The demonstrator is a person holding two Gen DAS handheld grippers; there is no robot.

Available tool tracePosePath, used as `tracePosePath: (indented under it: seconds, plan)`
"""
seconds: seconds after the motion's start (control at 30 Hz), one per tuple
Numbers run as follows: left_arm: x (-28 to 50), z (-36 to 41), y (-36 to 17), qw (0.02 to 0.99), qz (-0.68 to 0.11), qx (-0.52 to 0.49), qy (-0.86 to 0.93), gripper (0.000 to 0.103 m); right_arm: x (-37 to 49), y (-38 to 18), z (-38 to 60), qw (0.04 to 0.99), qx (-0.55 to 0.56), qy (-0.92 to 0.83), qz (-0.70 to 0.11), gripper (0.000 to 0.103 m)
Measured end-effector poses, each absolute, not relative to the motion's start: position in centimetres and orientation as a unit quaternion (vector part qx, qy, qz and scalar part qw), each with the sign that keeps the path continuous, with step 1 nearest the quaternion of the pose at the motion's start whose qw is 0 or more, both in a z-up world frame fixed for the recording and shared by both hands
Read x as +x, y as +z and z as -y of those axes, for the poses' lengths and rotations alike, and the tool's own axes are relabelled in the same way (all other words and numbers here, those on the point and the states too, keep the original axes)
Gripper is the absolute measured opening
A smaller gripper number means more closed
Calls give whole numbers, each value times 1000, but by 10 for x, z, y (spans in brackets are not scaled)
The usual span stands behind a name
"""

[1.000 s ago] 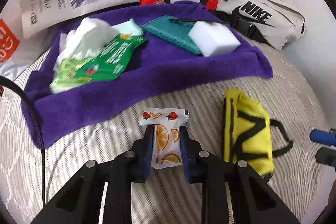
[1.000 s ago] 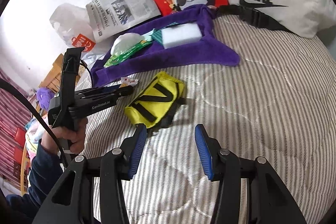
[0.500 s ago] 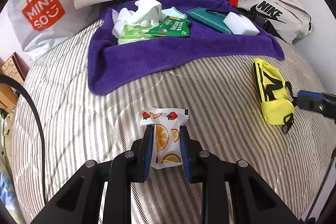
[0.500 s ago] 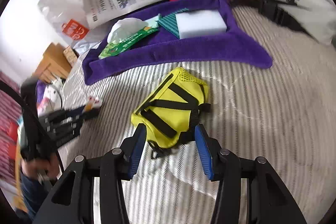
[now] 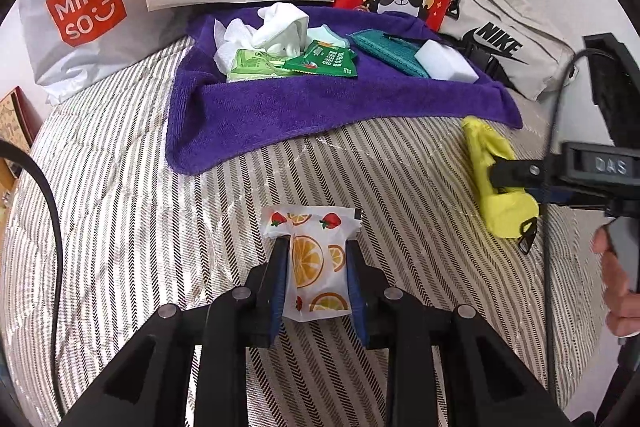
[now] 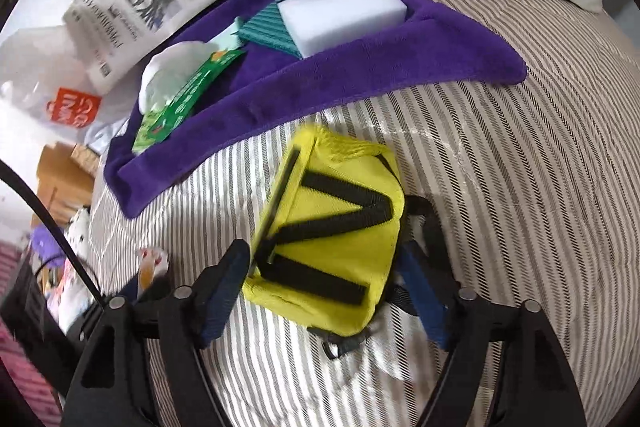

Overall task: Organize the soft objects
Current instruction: 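Lift the orange-print packet with the left tool while the right grasps the yellow pouch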

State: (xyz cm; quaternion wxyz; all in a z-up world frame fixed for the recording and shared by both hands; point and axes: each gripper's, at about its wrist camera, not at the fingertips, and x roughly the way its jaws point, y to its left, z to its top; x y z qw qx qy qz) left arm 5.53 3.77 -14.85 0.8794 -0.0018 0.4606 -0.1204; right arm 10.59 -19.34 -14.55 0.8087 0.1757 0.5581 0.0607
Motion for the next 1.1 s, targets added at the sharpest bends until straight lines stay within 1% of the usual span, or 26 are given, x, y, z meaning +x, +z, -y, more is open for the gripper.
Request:
tracePosePath:
  seconds: [0.03,0.13,0.33,0.37,0.43,0.47,0.53,0.6,0.63,0.73,0.87,0.9,0.93,1.0,1.1]
  plan:
    - [55,-38,-149,880,-460,-4,-122,26,107,-146,190,811,176,58,-555,88]
    - [55,-40,-148,880,-458,-10,-126,26,110,-147,177,821,147,47,-549,93]
    - [50,-41,-148,879,-458,-18,-129,26,108,-155,148,851,28,27,-524,94]
    - [48,-41,-147,879,-458,-18,-128,26,106,-157,145,857,10,25,-514,94]
    - [45,-42,-147,878,-460,-17,-128,26,103,-157,143,864,-20,32,-502,87]
    - [44,-43,-147,878,-461,-17,-128,26,101,-157,147,866,-21,42,-498,86]
    - [43,-43,-147,878,-460,-18,-128,26,100,-155,155,866,-18,62,-496,78]
    - [42,-43,-147,879,-460,-17,-126,26,96,-152,169,861,-4,90,-500,73]
    - [42,-43,-147,879,-461,-17,-123,26,94,-149,177,859,6,103,-502,69]
    - [42,-40,-147,880,-461,-10,-117,28,89,-144,190,856,15,132,-499,63]
    - [43,-35,-147,881,-461,-1,-105,29,81,-145,201,859,-4,128,-496,64]
    - [43,-34,-147,881,-462,1,-101,29,80,-147,202,858,-6,131,-496,66]
    - [43,-34,-147,881,-462,2,-99,29,81,-149,203,857,-5,129,-499,70]
    - [43,-32,-146,881,-464,5,-95,29,80,-152,204,858,2,124,-499,74]
    - [41,-31,-146,879,-466,8,-95,29,79,-153,198,864,-14,109,-492,73]
